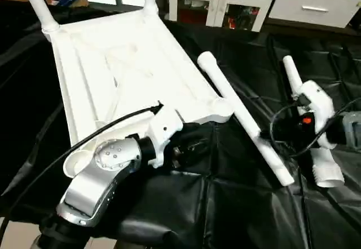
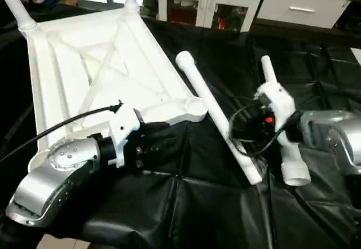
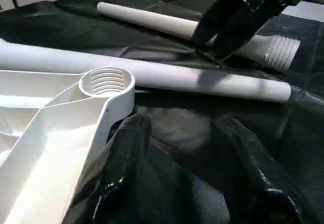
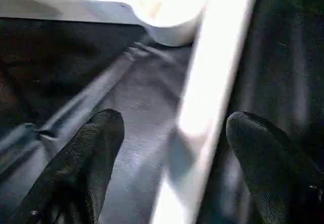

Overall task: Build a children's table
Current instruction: Insert table leg to table base

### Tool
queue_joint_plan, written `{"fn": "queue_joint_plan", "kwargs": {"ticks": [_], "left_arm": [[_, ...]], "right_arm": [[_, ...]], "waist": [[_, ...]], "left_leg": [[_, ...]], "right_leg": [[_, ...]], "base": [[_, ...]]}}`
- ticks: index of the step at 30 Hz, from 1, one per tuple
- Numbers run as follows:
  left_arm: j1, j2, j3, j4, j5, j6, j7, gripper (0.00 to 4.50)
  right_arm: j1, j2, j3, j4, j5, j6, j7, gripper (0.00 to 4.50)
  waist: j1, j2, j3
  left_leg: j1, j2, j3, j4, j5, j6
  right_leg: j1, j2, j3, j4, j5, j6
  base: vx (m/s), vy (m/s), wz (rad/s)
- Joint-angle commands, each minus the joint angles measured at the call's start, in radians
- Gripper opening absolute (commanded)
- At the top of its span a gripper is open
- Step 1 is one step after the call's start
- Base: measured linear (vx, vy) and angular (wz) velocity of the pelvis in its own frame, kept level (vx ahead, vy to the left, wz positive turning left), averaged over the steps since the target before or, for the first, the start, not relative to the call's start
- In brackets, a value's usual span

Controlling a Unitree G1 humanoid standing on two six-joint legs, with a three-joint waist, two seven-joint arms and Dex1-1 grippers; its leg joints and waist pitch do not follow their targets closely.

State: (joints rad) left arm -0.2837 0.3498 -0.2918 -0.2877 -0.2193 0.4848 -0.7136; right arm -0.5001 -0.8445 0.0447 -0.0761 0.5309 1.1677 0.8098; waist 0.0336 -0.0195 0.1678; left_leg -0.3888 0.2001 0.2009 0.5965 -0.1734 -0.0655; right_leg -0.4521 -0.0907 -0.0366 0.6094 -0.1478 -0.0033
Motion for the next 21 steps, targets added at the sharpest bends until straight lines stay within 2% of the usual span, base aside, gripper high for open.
{"fn": "queue_joint_plan", "kwargs": {"ticks": [1,3,5,7,8,11,15,20,21], "left_arm": [[0.005,0.004,-0.013,-0.022,0.001,0.013,-0.005,2.22],[0.006,0.004,-0.015,-0.024,0.001,0.016,-0.006,2.22],[0.011,0.007,-0.025,-0.033,-0.002,0.023,-0.009,2.22],[0.012,0.007,-0.028,-0.043,-0.008,0.031,-0.01,2.22],[0.012,0.007,-0.028,-0.044,-0.008,0.032,-0.009,2.22],[0.01,0.006,-0.027,-0.047,-0.01,0.035,-0.008,2.22],[0.011,0.006,-0.024,-0.054,-0.011,0.04,-0.004,2.22],[0.012,0.006,-0.024,-0.058,-0.011,0.042,0.001,2.22],[0.011,0.006,-0.023,-0.058,-0.011,0.042,0.001,2.22]], "right_arm": [[0.021,-0.007,-0.002,-0.034,-0.007,0.011,-0.007,3.88],[0.029,-0.01,0.017,-0.04,-0.023,0.005,-0.011,3.98],[0.053,-0.017,0.082,-0.04,-0.067,-0.011,-0.03,3.98],[0.067,0.0,0.124,-0.019,-0.104,-0.018,-0.068,3.98],[0.069,0.002,0.128,-0.017,-0.108,-0.02,-0.072,3.98],[0.077,0.024,0.131,0.003,-0.113,-0.011,-0.092,3.98],[0.101,0.055,0.111,0.027,-0.11,-0.018,-0.095,3.6],[0.108,0.076,0.073,0.038,-0.095,-0.017,-0.105,3.14],[0.11,0.079,0.066,0.04,-0.092,-0.019,-0.106,2.93]], "waist": [[0.004,-0.011,-0.084],[0.005,-0.011,-0.085],[0.007,-0.009,-0.086],[0.009,-0.01,-0.085],[0.008,-0.011,-0.085],[0.007,-0.011,-0.084],[0.004,-0.012,-0.082],[0.003,-0.011,-0.083],[0.004,-0.01,-0.084]], "left_leg": [[0.017,0.02,-0.009,-0.064,-0.172,0.057],[0.017,0.02,-0.008,-0.064,-0.163,0.056],[0.017,0.02,-0.007,-0.063,-0.154,0.057],[0.016,0.02,-0.007,-0.064,-0.16,0.049],[0.015,0.02,-0.008,-0.064,-0.167,0.047],[0.016,0.018,-0.008,-0.064,-0.183,0.042],[0.016,0.018,-0.009,-0.065,-0.189,0.039],[0.014,0.018,-0.009,-0.065,-0.175,0.044],[0.016,0.018,-0.008,-0.065,-0.176,0.045]], "right_leg": [[0.06,-0.025,0.035,-0.079,-0.291,-0.196],[0.061,-0.024,0.035,-0.076,-0.265,-0.205],[0.062,-0.025,0.035,-0.074,-0.242,-0.218],[0.062,-0.026,0.036,-0.075,-0.251,-0.217],[0.063,-0.028,0.036,-0.076,-0.26,-0.215],[0.063,-0.028,0.036,-0.079,-0.291,-0.204],[0.061,-0.027,0.036,-0.08,-0.305,-0.188],[0.063,-0.026,0.036,-0.078,-0.278,-0.196],[0.062,-0.026,0.036,-0.078,-0.274,-0.198]], "base": [[0.0,0.0,0.0],[0.0,0.0,0.0],[0.0,0.0,0.0],[0.0,0.0,0.0],[0.0,0.0,0.0],[0.0,0.0,0.0],[0.0,0.0,0.0],[0.0,0.0,0.0],[0.0,0.0,0.0]]}}
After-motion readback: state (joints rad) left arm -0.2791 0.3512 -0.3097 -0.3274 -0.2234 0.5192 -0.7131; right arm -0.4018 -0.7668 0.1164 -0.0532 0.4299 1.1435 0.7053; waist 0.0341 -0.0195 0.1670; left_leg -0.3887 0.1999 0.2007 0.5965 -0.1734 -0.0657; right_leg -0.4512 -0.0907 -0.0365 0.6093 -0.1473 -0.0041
